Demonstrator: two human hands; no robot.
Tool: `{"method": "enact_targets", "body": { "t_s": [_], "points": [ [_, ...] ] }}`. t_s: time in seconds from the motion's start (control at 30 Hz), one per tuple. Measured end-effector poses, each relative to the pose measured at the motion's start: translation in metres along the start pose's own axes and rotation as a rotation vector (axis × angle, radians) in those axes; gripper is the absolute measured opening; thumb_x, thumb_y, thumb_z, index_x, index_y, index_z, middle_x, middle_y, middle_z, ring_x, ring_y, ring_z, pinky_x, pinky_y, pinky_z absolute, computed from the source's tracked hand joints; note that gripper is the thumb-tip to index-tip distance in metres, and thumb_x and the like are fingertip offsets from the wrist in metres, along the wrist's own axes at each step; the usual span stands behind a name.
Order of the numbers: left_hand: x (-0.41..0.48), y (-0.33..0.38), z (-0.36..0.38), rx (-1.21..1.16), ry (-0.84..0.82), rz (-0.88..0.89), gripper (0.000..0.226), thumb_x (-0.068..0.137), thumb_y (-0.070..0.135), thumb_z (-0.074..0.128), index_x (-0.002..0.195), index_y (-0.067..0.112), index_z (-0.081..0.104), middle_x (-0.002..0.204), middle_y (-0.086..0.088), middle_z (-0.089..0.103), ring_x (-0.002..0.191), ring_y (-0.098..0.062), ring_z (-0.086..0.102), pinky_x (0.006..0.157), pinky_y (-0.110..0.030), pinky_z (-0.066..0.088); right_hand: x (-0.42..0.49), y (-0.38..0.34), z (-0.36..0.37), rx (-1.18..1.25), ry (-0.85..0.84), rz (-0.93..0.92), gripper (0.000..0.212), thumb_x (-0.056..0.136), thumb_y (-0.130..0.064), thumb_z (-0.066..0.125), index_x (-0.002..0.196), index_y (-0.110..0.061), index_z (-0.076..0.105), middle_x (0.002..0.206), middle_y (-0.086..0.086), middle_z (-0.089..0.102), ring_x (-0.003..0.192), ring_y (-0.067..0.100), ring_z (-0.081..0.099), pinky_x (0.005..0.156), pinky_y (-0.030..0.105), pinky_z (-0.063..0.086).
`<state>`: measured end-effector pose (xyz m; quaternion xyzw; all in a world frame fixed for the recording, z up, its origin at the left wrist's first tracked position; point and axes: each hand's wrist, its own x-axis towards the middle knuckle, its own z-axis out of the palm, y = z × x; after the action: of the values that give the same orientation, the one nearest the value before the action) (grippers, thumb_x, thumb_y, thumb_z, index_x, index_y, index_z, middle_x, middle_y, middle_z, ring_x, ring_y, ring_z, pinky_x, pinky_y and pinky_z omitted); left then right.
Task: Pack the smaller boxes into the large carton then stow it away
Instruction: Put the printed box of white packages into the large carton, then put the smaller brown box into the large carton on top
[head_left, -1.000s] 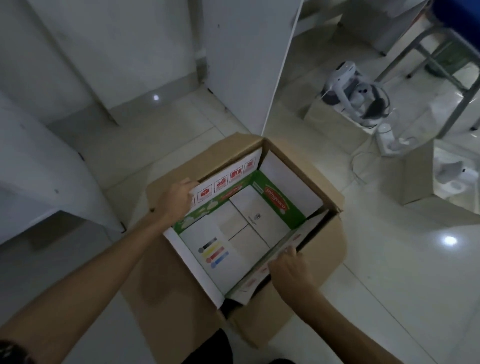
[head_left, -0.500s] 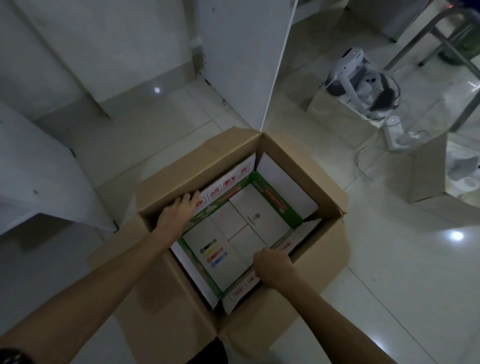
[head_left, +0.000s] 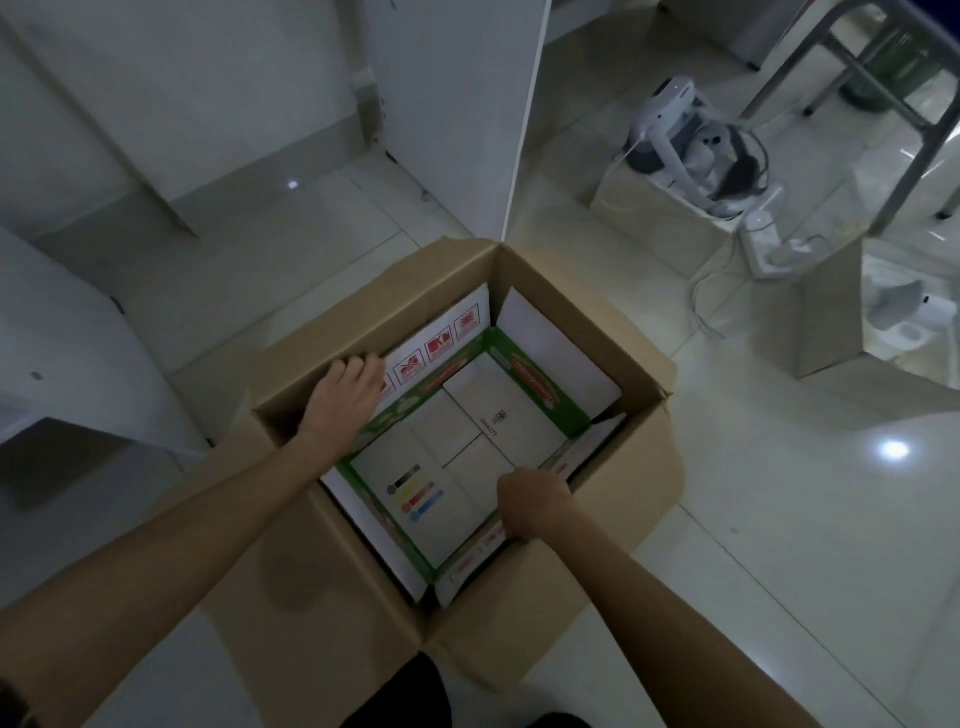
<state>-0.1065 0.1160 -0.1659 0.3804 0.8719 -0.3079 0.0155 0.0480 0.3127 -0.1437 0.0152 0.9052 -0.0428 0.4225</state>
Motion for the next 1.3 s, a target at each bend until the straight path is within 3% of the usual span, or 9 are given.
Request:
{"method": "enact_targets", "body": {
  "t_s": [0.1, 0.2, 0.37, 0.5, 0.63, 0.77, 0.87, 1.03, 1.3],
  "points": [
    [-0.004, 0.005, -0.019, -0.397, -0.010, -0.081, 0.049, 0.081, 0.027, 0.057, 0.127, 0.015, 0.045, 0.117, -0.009, 0.046, 0.101, -0.024, 0.042, 0.087, -0.035, 0.039, -0.011, 0.002, -0.004, 0.138, 0.092, -0.057, 0.032, 0.087, -0.021, 0.059, 0.116, -0.008, 0.060, 0.116, 0.010, 0.063, 0.103, 0.027, 0.061, 0.086, 0.040, 0.053],
    [-0.016, 0.016, -0.045, -0.846, 0.003, -0.084, 0.042, 0.087, 0.025, 0.056, 0.128, 0.017, 0.052, 0.125, -0.006, 0.054, 0.112, -0.024, 0.045, 0.097, -0.039, 0.040, -0.037, 0.005, -0.002, 0.315, 0.356, -0.096, 0.032, 0.092, -0.022, 0.050, 0.121, -0.014, 0.059, 0.123, 0.009, 0.060, 0.107, 0.026, 0.058, 0.089, 0.038, 0.051],
    [-0.059, 0.053, -0.097, -1.166, 0.185, 0.049, 0.036, 0.087, 0.022, 0.056, 0.123, 0.019, 0.057, 0.118, -0.001, 0.059, 0.108, -0.017, 0.051, 0.093, -0.035, 0.043, -0.093, 0.011, 0.026, 0.420, 0.746, -0.097, 0.039, 0.088, -0.025, 0.056, 0.127, -0.017, 0.055, 0.125, 0.007, 0.059, 0.110, 0.025, 0.056, 0.092, 0.038, 0.048],
    [-0.099, 0.091, -0.127, -1.193, 0.212, 0.184, 0.039, 0.088, 0.026, 0.056, 0.127, 0.020, 0.053, 0.117, 0.001, 0.057, 0.109, -0.015, 0.049, 0.089, -0.024, 0.037, -0.143, 0.012, 0.065, 0.421, 0.864, -0.004, 0.046, 0.085, -0.028, 0.059, 0.130, -0.018, 0.051, 0.126, 0.007, 0.058, 0.113, 0.025, 0.054, 0.094, 0.036, 0.046],
    [-0.138, 0.128, -0.153, -1.175, 0.200, 0.291, 0.042, 0.088, 0.025, 0.056, 0.129, 0.020, 0.050, 0.116, 0.000, 0.057, 0.110, -0.016, 0.049, 0.096, -0.033, 0.042, -0.196, 0.010, 0.117, 0.433, 0.920, 0.085, 0.047, 0.085, -0.033, 0.059, 0.130, -0.021, 0.051, 0.126, 0.004, 0.058, 0.112, 0.024, 0.054, 0.093, 0.035, 0.045],
    [-0.172, 0.169, -0.176, -1.126, 0.254, 0.402, 0.043, 0.088, 0.019, 0.056, 0.130, 0.016, 0.050, 0.119, -0.004, 0.058, 0.108, -0.018, 0.052, 0.090, -0.027, 0.041, -0.249, 0.007, 0.175, 0.469, 0.977, 0.195, 0.047, 0.086, -0.034, 0.058, 0.131, -0.023, 0.050, 0.130, 0.002, 0.055, 0.117, 0.022, 0.052, 0.097, 0.036, 0.045],
    [-0.197, 0.199, -0.192, -1.161, 0.212, 0.430, 0.041, 0.088, 0.023, 0.058, 0.128, 0.018, 0.052, 0.117, -0.004, 0.059, 0.097, -0.018, 0.055, 0.087, -0.031, 0.047, -0.293, 0.005, 0.218, 0.544, 1.012, 0.309, 0.046, 0.086, -0.033, 0.059, 0.130, -0.024, 0.050, 0.130, 0.000, 0.055, 0.116, 0.020, 0.052, 0.095, 0.034, 0.045],
    [-0.227, 0.267, -0.218, -1.210, 0.172, 0.591, 0.038, 0.085, 0.022, 0.061, 0.123, 0.018, 0.057, 0.112, -0.004, 0.063, 0.086, -0.013, 0.055, 0.078, -0.022, 0.043, -0.361, 0.013, 0.293, 0.653, 1.082, 0.499, 0.044, 0.085, -0.031, 0.062, 0.127, -0.022, 0.053, 0.125, 0.000, 0.058, 0.113, 0.018, 0.055, 0.093, 0.029, 0.043],
    [-0.270, 0.395, -0.259, -1.156, 0.042, 0.841, 0.035, 0.085, 0.023, 0.061, 0.119, 0.018, 0.059, 0.109, -0.002, 0.063, 0.083, -0.013, 0.059, 0.078, -0.022, 0.045, -0.442, 0.041, 0.400, 0.826, 1.159, 0.784, 0.037, 0.083, -0.020, 0.065, 0.119, -0.015, 0.060, 0.119, 0.003, 0.062, 0.109, 0.020, 0.058, 0.090, 0.028, 0.045]
  ]
}}
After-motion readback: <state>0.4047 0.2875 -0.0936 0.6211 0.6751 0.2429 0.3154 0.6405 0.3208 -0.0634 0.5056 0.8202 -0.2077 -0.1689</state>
